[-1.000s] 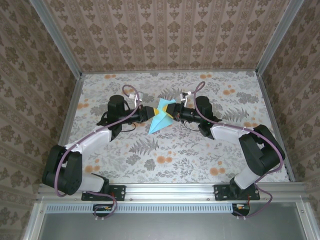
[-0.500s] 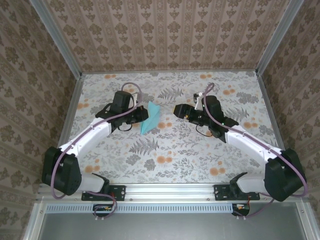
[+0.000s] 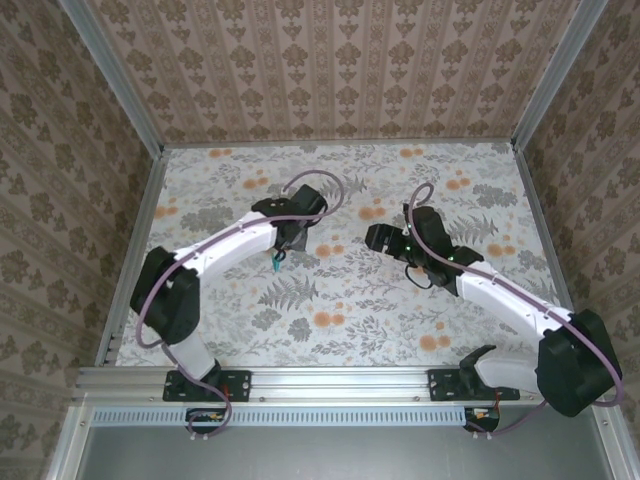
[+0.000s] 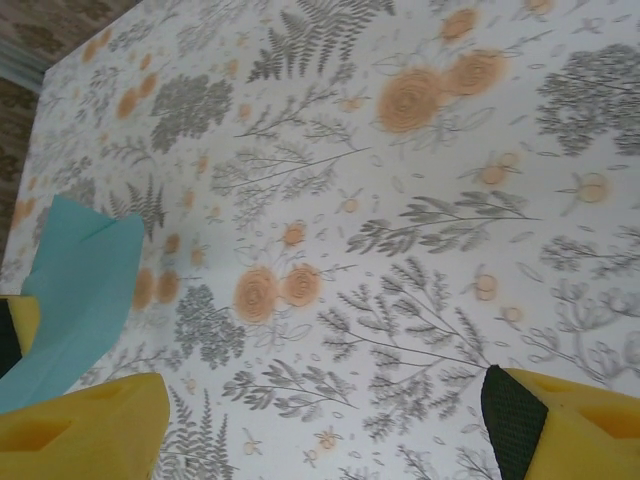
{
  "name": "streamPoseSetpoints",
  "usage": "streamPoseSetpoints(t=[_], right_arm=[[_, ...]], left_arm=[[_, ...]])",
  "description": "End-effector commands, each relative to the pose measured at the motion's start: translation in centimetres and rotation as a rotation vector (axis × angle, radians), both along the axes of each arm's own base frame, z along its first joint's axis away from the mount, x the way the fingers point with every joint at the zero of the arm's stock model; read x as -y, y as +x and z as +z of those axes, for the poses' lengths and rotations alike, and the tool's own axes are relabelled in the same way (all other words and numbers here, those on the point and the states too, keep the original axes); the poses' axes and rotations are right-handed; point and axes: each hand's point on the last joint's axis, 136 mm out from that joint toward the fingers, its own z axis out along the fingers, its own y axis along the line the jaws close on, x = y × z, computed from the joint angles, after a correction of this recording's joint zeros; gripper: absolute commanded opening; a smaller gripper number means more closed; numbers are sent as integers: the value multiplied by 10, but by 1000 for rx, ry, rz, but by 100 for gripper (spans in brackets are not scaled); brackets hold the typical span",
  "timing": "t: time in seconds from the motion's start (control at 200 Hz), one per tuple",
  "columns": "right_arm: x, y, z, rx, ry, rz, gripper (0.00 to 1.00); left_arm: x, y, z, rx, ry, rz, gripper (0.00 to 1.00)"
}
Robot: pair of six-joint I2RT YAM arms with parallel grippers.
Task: Fold a paper plane with a square sheet of paper (pick it up from the middle)
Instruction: Turn over the paper at the center of the table.
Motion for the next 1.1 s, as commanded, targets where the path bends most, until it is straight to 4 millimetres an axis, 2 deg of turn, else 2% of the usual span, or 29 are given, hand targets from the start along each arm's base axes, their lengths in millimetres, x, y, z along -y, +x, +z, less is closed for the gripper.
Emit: streamPoseSetpoints(t=[0.0,0.09,0.22,0.37,0.545,0.695,0.805,0.9,1.02,1.04,1.065,1.095], right_arm=[[25,-3,0,10,-41,-104,84],[31,-5,-1,8,-40,-126,84],[36,-7,-2,5,-35,-143,84],[38,-6,-2,2,-30,-154,84],[35,-5,-4,-6,-26,-144,84],[23,-4,-11,-32,3,-96,80],[6,-3,-12,-40,27,-43,76],[-20,-4,-16,-52,27,30,73],[-69,-6,-18,-70,23,150,65],[-79,-7,-28,-95,11,172,64],[-93,-8,-28,-97,9,203,62],[-109,-10,-29,-103,6,239,60]], left_arm=[[8,3,-4,-12,14,11,6],[29,3,-17,-54,-35,-14,10],[49,3,-31,-113,-76,-43,15],[69,6,-28,-130,-151,-80,26],[96,4,-6,-148,-336,-152,40],[101,8,25,-141,-585,-173,52],[90,13,38,-142,-724,-143,57],[62,21,41,-99,-730,-78,62],[16,26,33,-63,-695,49,68],[9,25,31,-59,-693,66,69],[4,23,28,-60,-688,77,70],[-15,27,24,-46,-679,130,71]])
